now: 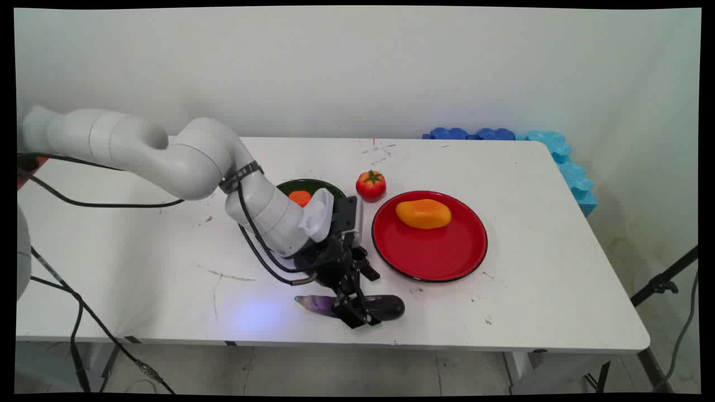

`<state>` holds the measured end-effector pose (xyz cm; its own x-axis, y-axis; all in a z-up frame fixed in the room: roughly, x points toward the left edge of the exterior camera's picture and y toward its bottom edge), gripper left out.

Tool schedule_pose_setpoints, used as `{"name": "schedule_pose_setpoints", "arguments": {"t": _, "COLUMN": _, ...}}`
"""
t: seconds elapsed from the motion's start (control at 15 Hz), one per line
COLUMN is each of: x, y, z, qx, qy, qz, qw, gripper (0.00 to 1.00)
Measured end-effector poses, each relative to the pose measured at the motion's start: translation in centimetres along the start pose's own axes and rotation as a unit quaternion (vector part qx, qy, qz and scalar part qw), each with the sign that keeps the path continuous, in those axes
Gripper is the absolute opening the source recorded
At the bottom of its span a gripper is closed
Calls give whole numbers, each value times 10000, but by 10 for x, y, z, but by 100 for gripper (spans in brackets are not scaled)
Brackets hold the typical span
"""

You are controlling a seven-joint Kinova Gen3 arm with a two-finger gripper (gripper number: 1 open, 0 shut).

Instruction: Pick up the mandarin from the green plate

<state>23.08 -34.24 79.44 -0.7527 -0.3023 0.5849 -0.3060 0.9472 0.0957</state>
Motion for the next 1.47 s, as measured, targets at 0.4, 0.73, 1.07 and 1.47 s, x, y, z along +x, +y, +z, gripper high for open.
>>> {"name": "schedule_pose_setpoints", "arguments": {"t": 0.4, "x": 14, "y": -6, "z": -38, "qx": 108, "qy": 232, "qz": -47, "qw": 9997, "gripper": 100}}
{"name": "schedule_pose_setpoints", "arguments": {"t": 0.73, "x": 17, "y": -29, "z": -86, "qx": 341, "qy": 407, "qz": -77, "qw": 9986, "gripper": 100}}
{"name": "schedule_pose_setpoints", "arguments": {"t": 1.07, "x": 4, "y": -59, "z": -122, "qx": 607, "qy": 341, "qz": -70, "qw": 9976, "gripper": 100}}
{"name": "schedule_pose_setpoints", "arguments": {"t": 1.47, "x": -26, "y": -98, "z": -144, "qx": 922, "qy": 111, "qz": -189, "qw": 9955, "gripper": 100}}
